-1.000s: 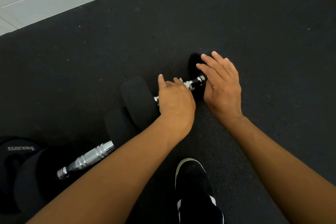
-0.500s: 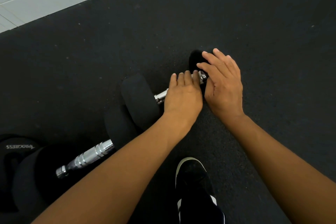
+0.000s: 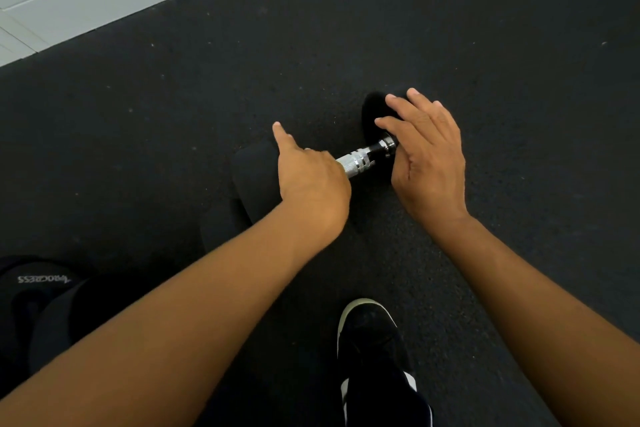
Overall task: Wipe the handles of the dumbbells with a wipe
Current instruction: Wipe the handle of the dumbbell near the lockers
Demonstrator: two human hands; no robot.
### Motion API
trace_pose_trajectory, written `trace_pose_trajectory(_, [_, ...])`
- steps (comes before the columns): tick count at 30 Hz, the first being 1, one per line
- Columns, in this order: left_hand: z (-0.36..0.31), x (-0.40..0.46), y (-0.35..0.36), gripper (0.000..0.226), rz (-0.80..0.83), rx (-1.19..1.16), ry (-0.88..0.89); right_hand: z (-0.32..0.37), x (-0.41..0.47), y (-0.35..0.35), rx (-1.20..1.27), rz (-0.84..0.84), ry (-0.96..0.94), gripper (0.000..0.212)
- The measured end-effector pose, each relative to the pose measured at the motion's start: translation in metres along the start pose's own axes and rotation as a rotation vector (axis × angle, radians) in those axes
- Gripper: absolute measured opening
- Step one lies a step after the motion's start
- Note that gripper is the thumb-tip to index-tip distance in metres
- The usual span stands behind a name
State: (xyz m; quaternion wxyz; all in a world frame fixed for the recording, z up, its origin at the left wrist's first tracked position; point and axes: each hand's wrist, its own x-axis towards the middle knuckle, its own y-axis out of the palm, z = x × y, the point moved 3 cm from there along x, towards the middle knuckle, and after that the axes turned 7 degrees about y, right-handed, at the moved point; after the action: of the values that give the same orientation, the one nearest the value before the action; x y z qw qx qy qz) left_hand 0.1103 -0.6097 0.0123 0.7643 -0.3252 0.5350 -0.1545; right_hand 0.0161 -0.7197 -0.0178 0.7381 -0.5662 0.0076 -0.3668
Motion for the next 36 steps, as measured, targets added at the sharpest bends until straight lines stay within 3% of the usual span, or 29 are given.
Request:
trace_pose_trajectory(3, [-0.001, 0.001, -0.009, 0.042, 0.046, -0.101, -0.001, -0.002, 0.000, 0.000, 0.000, 0.001, -0.007, 0.034])
trace_pose_trajectory(8, [-0.033, -0.031, 0.000, 0.061, -0.035, 0.157, 0.122, -0.003, -0.003, 0.001, 0.007, -0.013, -0.001, 0.034])
trace_pose_trajectory(13, [-0.030, -0.007, 0.022, 0.061, -0.274, -0.130, -0.054, -0.001, -0.001, 0.001, 0.016, -0.015, 0.004, 0.033])
trace_pose_trajectory(18, [-0.034, 0.028, 0.004, 0.065, -0.462, -0.413, 0.063, -0.001, 0.004, 0.001, 0.005, -0.003, 0.004, 0.033])
trace_pose_trajectory(27, [-0.081, 0.010, 0.029, 0.069, -0.494, -0.228, 0.018, 0.000, 0.000, 0.001, 0.031, -0.044, 0.017, 0.033])
trace_pose_trajectory(36, [-0.049, 0.033, 0.007, 0.063, -0.500, -0.391, -0.028, 0.000, 0.005, 0.001, 0.023, -0.008, 0.015, 0.034])
